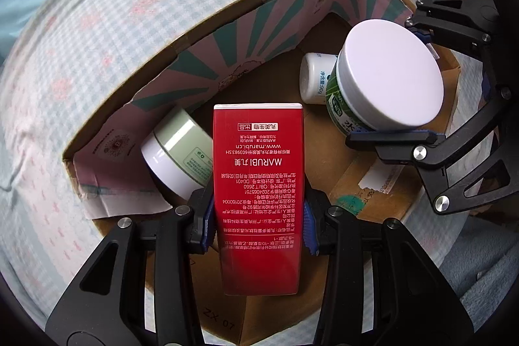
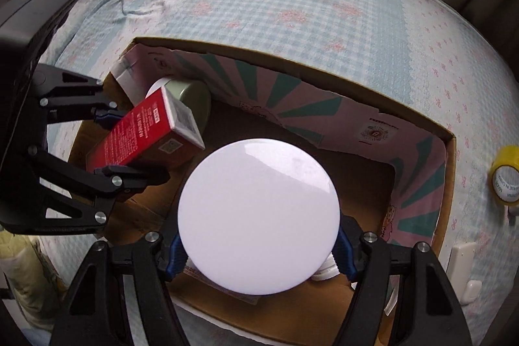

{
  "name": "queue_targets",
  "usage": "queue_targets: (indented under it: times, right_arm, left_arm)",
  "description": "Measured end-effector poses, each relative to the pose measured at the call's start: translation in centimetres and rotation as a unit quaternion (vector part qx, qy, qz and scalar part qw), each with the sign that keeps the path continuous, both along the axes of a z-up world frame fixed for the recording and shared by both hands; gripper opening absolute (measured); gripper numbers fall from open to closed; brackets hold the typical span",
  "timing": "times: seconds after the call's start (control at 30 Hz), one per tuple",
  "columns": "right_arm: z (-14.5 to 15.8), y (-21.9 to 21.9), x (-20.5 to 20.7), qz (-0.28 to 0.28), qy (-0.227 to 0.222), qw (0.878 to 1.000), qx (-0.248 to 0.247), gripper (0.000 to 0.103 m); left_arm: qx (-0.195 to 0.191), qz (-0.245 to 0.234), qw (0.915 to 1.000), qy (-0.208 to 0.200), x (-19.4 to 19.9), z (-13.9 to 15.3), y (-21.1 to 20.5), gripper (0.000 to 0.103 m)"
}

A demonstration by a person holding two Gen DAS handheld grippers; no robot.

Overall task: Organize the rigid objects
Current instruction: 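Carry the red box and white lid jar into the cardboard box and release both, then withdraw both tools and move toward the yellow tape and earbud case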

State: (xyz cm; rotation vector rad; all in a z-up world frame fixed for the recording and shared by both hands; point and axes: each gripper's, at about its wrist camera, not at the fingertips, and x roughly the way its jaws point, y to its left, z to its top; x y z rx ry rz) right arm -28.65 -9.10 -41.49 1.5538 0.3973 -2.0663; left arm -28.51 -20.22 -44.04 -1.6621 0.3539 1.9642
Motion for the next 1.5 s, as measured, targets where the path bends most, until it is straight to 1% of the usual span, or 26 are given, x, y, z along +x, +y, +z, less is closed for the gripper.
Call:
queue_targets:
  times: [0.07, 0.13, 0.2, 0.23, 0.27, 0.3, 0.33, 0.37, 0.4, 0.47, 0.5, 0.63, 0.77, 0.8, 0.93, 1.07, 1.13, 1.2, 1.3, 1.43, 1.5]
  right_arm:
    - [-0.2, -0.4, 0.2, 0.029, 0.002, 1.0, -0.001, 0.067]
    - [-0.2, -0.6, 0.3, 0.043, 0.002, 0.999, -0.005, 0.068]
    - [-0.3, -0.6, 0.4, 0.052, 0.005, 0.999, -0.003, 0.068]
    - [-0.3, -0.6, 0.4, 0.055, 0.004, 0.998, -0.004, 0.068]
    - [-0.3, -0.4, 0.3, 0.059, -0.003, 0.998, -0.007, 0.068]
    - [-0.2, -0.2, 0.4, 0.062, -0.006, 0.998, -0.012, 0.07]
    - [0.2, 0.0, 0.5, 0.067, 0.0, 0.997, -0.023, 0.083]
    - [0.8, 0.3, 0.5, 0.07, 0.011, 0.997, -0.033, 0.092]
    - [1.3, 0.6, 0.7, 0.074, 0.023, 0.996, -0.043, 0.103]
    - [2.2, 1.1, 1.0, 0.081, 0.045, 0.994, -0.06, 0.103]
    - [2.3, 1.2, 1.1, 0.086, 0.047, 0.994, -0.058, 0.103]
    - [1.7, 1.4, 1.1, 0.088, 0.032, 0.995, -0.026, 0.103]
    - [2.1, 1.7, 1.5, 0.065, 0.026, 0.997, -0.022, 0.103]
    - [2.3, 1.8, 1.6, 0.06, 0.025, 0.998, -0.022, 0.103]
    - [3.0, 2.0, 1.9, 0.043, 0.033, 0.999, -0.004, 0.103]
    - [4.3, 2.4, 2.2, 0.024, 0.039, 0.999, -0.003, 0.103]
    - [5.1, 2.7, 2.5, 0.014, 0.045, 0.999, -0.001, 0.103]
    - [5.9, 3.1, 2.7, -0.002, 0.05, 0.999, -0.003, 0.103]
    - [7.6, 4.3, 2.9, -0.045, 0.05, 0.998, -0.013, 0.103]
    - [10.2, 6.6, 3.6, -0.118, 0.059, 0.991, -0.028, 0.103]
    - [11.5, 8.1, 4.0, -0.151, 0.06, 0.986, -0.03, 0.103]
  left_arm:
    - [0.007, -0.001, 0.9999, -0.007, -0.1, -0.2, -0.1, 0.038]
    - [0.012, -0.002, 0.9999, -0.012, -0.1, -0.2, -0.1, 0.038]
    - [0.009, -0.01, 0.9998, -0.014, -0.1, -0.2, 0.1, 0.039]
    - [0.009, -0.013, 0.9997, -0.018, 0.0, -0.2, 0.1, 0.046]
    - [0.017, -0.014, 0.9995, -0.021, 0.0, 0.1, 0.0, 0.075]
    - [0.023, -0.013, 0.9994, -0.022, 0.0, 0.4, -0.2, 0.097]
    - [0.016, -0.019, 0.9996, -0.015, 0.2, 0.7, -0.3, 0.103]
    - [0.016, -0.024, 0.9995, -0.01, 0.3, 1.0, -0.4, 0.103]
    - [0.015, -0.025, 0.9996, -0.008, 0.4, 1.3, -0.7, 0.103]
    - [0.012, -0.019, 0.9998, -0.002, 0.4, 1.7, -1.2, 0.103]
    - [0.008, -0.015, 0.9999, -0.002, 0.4, 1.7, -1.4, 0.103]
    - [-0.004, 0.006, 0.9999, 0.011, 0.4, 2.1, -1.9, 0.103]
    - [0.004, 0.016, 0.9999, 0.005, 0.4, 2.3, -1.9, 0.103]
    - [0.002, 0.014, 0.9999, 0.006, 1.3, 2.7, -1.5, 0.103]
    - [0.006, 0.01, 0.9999, 0.01, 1.8, 3.7, -0.8, 0.103]
    - [0.003, 0.018, 0.9994, 0.028, 2.5, 5.2, -0.7, 0.103]
    - [-0.004, 0.025, 0.9987, 0.044, 2.9, 6.3, -0.9, 0.103]
    - [-0.007, 0.031, 0.998, 0.054, 3.2, 7.3, -1.1, 0.103]
    - [-0.005, 0.044, 0.9974, 0.057, 3.5, 8.7, -1.4, 0.103]
    - [-0.004, 0.063, 0.9961, 0.062, 4.3, 10.7, -1.1, 0.103]
    - [0.008, 0.075, 0.9952, 0.062, 4.8, 11.9, -0.8, 0.103]
